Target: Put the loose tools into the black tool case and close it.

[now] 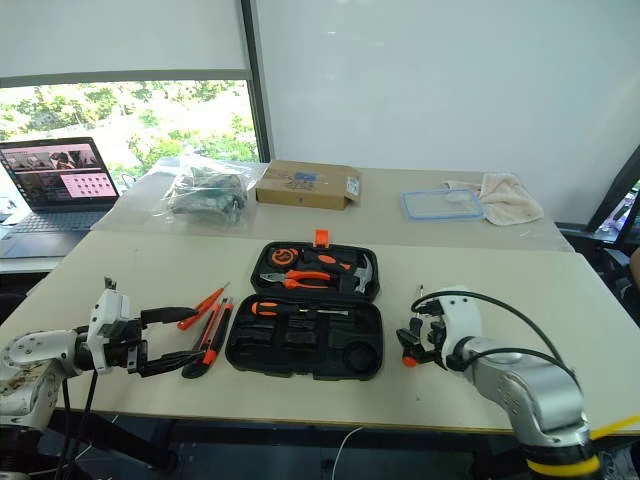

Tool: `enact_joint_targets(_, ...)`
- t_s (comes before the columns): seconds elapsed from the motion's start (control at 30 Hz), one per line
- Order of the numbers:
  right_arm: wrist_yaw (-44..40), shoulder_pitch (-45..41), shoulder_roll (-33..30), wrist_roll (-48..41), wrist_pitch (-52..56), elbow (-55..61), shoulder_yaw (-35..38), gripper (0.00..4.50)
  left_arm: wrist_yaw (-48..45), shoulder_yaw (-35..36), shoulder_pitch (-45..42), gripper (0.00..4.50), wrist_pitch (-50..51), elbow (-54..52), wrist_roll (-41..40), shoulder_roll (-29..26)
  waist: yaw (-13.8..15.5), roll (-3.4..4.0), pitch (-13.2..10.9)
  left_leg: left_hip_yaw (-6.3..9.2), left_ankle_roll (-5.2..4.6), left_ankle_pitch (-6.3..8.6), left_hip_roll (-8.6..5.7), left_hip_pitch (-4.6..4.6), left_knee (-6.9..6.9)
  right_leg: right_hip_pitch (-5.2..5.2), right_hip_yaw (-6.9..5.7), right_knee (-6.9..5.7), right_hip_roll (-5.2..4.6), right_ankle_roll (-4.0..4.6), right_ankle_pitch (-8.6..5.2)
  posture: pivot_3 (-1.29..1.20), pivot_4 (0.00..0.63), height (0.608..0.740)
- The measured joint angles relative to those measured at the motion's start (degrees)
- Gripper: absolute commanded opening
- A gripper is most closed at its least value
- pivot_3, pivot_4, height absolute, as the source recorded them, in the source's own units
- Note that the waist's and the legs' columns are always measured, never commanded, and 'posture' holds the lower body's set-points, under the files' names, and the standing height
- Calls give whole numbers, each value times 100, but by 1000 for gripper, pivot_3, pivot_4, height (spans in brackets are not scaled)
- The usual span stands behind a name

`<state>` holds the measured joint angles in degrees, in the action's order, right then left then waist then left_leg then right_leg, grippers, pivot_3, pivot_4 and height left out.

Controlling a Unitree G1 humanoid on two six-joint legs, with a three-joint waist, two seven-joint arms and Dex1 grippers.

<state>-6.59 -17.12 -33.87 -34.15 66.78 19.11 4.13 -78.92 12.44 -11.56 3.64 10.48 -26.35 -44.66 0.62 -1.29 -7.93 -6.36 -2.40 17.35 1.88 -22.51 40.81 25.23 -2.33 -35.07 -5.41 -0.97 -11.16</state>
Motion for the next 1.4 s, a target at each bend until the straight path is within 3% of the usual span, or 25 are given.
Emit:
enact_joint_targets(0.2,158,-178,219,293,311,-45,11,1306,75,87,171,4500,-66,-132,-90,-2,-14,-3,1,-3,-19,12,-5,-1,6,-8,3,11,-12,-19,5,0,150,740)
enact_joint_targets(0.27,172,-168,300,429,193,-50,66,933,79,164,258,4500,-76,-226,-135,-4,-32,-2,0,-3,-16,10,-5,1,5,-5,4,10,-11,-19,5,0,150,740)
enact_joint_targets(0.43,-81,-173,286,751,-819,194,242,938,196,338,513,4500,170,-405,-341,-17,-83,2,-2,-2,-10,7,-2,4,3,2,8,10,-5,-16,3,0,150,740)
enact_joint_targets(0.53,-1053,-370,-186,874,-1761,455,3,938,294,504,756,4500,453,-526,-517,-49,-137,5,-4,-3,-21,13,-1,12,3,1,13,10,-4,-16,2,0,150,740)
enact_joint_targets(0.67,-3262,-1439,-936,1333,-3403,440,-1249,938,283,624,1070,4500,644,-651,-637,-55,-235,6,-6,-6,-40,24,8,42,0,-11,18,3,8,-3,-4,0,150,740)
enact_joint_targets(0.8,-4475,-2530,-562,1992,-4107,-653,-2527,938,375,705,1180,4500,385,-470,-564,76,-236,3,-6,-5,-26,16,8,42,0,-11,12,-8,7,11,1,0,150,740)
enact_joint_targets(0.93,-5262,-2942,-458,2715,-4637,-1748,-3385,938,429,752,1467,4500,223,-338,-514,142,-141,2,-7,-7,-8,6,5,24,4,2,5,-7,-5,11,3,0,150,740)
enact_joint_targets(1.07,-5689,-3174,-338,3236,-4926,-2591,-3673,938,508,786,1542,4500,141,-411,-516,151,-116,2,-7,-11,9,-4,3,14,5,6,0,-1,-11,9,3,0,150,740)
enact_joint_targets(1.4,-5791,-3362,309,3515,-4651,-3259,-3514,938,610,788,1686,4500,113,-798,-521,153,-158,3,-7,-14,21,-9,8,20,1,8,1,-5,-5,12,2,0,150,740)
